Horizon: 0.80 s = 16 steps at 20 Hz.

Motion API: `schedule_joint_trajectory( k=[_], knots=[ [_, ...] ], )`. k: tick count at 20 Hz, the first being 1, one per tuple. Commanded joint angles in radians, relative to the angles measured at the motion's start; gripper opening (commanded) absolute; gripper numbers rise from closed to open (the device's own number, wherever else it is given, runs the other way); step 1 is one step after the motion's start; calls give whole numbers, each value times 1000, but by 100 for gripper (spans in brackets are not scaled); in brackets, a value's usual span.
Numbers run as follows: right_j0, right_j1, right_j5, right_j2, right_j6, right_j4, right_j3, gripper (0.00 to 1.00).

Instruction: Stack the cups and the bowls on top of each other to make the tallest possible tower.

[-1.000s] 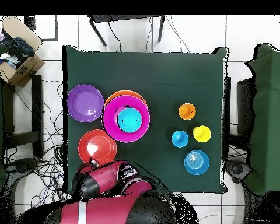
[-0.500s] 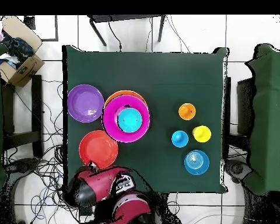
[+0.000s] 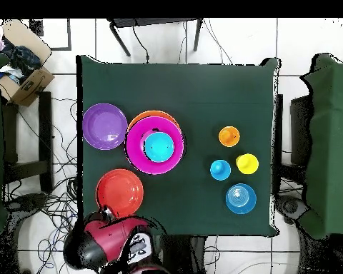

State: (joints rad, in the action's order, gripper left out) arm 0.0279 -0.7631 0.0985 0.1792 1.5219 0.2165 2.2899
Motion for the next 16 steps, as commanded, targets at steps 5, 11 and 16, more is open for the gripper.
schedule_joint_trajectory(
  k=[5, 11, 16],
  knots=[
    [74, -126, -160, -37, 226, -60, 53, 0],
    [120, -194, -228, -85, 249, -61, 31, 0],
    [134, -304, -329, -97, 258, -70, 47, 0]
  ],
)
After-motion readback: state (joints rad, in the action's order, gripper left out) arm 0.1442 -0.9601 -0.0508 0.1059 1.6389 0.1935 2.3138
